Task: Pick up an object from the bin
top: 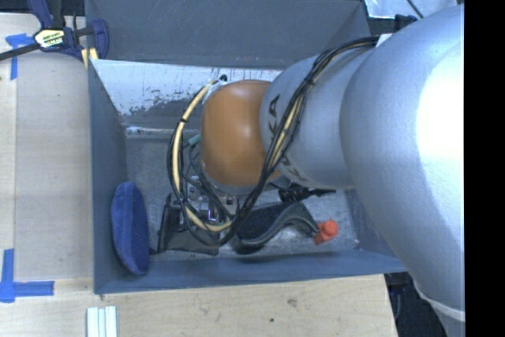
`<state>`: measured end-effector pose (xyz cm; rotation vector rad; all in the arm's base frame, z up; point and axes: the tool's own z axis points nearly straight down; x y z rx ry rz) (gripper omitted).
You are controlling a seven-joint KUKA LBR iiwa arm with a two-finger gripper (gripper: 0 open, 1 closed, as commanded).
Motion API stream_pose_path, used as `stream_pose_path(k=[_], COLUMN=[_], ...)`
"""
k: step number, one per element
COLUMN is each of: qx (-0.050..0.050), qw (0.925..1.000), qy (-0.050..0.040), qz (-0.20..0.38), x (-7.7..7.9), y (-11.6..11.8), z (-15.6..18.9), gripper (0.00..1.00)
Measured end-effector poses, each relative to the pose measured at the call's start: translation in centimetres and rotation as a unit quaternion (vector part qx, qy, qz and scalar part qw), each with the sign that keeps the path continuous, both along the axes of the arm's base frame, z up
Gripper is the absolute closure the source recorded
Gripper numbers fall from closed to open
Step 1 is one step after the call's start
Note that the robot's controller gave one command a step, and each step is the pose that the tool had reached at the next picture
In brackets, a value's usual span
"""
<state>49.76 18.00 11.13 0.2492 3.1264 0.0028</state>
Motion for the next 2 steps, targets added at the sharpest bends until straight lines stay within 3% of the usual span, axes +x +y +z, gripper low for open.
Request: stream_pose_path(k=[1,2], qx=[0.000,0.001], qw=[1.0000,1.0000], qy=[0.0002,-0.0015], qz=[0.000,0.000], x=[0.1,0.3], y=[-0.1,-0.1], z=[0.6,7.3], gripper=[1.00,1.00])
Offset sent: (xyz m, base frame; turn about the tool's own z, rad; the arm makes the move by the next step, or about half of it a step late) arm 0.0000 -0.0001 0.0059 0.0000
